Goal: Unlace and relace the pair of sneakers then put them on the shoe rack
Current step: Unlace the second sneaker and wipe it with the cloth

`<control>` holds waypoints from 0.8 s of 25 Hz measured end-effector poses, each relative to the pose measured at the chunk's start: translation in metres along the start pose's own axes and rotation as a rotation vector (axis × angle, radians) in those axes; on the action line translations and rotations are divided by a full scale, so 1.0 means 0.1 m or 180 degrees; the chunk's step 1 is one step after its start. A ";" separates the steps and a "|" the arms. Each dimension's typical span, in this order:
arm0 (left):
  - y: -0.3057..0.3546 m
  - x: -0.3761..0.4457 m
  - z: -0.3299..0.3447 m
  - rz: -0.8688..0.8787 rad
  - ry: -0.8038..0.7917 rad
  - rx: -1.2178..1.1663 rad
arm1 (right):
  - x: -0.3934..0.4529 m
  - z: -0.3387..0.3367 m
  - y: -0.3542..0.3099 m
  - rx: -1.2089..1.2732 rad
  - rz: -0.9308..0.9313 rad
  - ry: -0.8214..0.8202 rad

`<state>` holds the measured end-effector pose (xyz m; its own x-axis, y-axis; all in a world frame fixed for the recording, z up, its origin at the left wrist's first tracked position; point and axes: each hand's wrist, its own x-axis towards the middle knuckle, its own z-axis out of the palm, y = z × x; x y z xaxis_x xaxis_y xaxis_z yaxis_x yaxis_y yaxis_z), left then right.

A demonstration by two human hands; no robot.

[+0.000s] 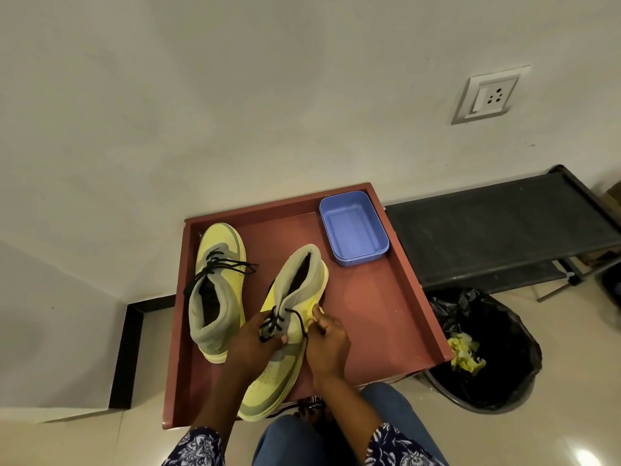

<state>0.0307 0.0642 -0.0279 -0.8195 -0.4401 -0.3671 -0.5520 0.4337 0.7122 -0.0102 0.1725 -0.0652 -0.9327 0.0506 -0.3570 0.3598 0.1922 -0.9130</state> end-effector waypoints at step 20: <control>-0.13 0.08 0.05 0.0143 0.0043 0.0139 | 0.25 0.01 -0.41 -0.1335 -0.0457 -0.0108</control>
<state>0.0301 0.0588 -0.0431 -0.8417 -0.4298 -0.3270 -0.5210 0.4871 0.7009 -0.0486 0.1652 -0.0368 -0.9688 -0.0364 -0.2450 0.1800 0.5762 -0.7973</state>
